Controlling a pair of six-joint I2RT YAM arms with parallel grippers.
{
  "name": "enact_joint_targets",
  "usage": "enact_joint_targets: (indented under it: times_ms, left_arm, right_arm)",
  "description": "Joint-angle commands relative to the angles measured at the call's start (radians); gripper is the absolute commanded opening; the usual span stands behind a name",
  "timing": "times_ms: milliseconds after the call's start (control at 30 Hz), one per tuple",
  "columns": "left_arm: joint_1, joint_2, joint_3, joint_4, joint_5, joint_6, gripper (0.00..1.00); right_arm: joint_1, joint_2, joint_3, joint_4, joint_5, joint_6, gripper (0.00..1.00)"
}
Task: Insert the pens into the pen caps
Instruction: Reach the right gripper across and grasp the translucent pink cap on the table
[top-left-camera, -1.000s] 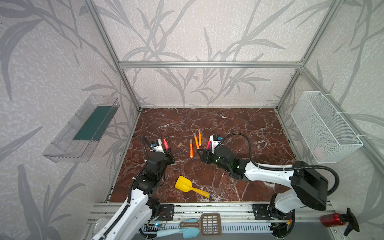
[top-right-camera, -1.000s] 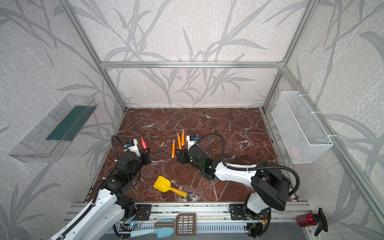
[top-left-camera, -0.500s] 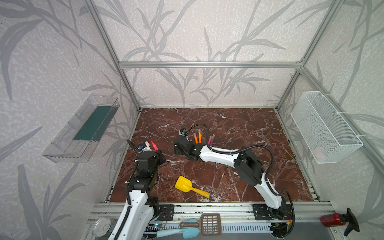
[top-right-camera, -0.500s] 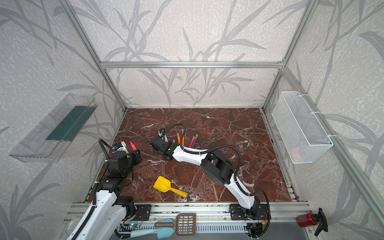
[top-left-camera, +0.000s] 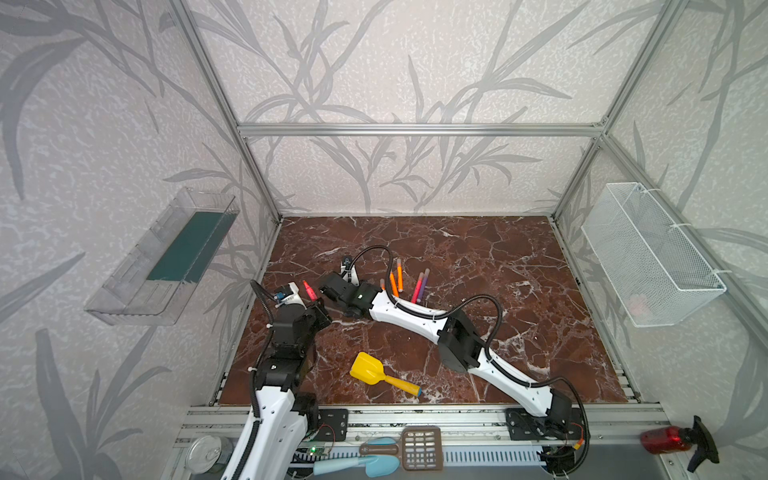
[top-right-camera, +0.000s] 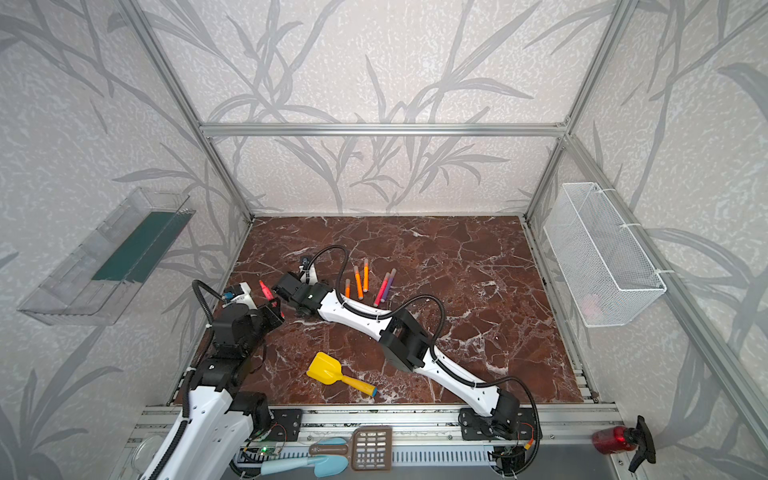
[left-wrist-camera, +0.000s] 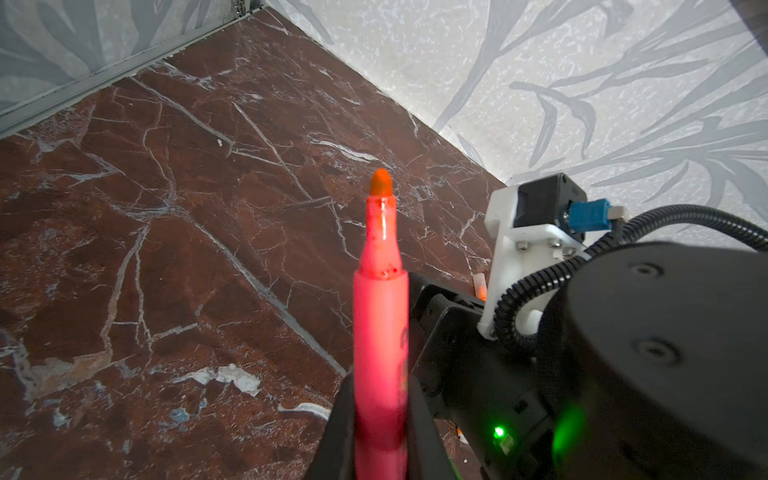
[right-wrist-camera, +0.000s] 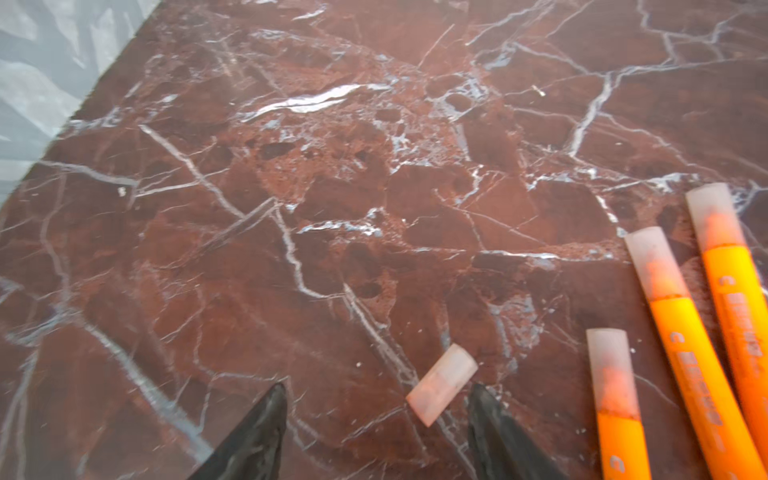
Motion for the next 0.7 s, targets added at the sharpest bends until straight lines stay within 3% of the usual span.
enact_joint_targets:
  times_ms: [0,667]
  left_arm:
    - [0.005,-0.015,-0.009,-0.019,-0.005,-0.015,0.00]
    - [0.006,-0.015,-0.007,-0.023,-0.002,-0.018,0.00]
  right_arm:
    - [-0.004,0.007,0.010,-0.053,0.069,0.017,0.68]
    - [-0.062,0.063,0.009,-0.022,-0.011,0.054,0.63]
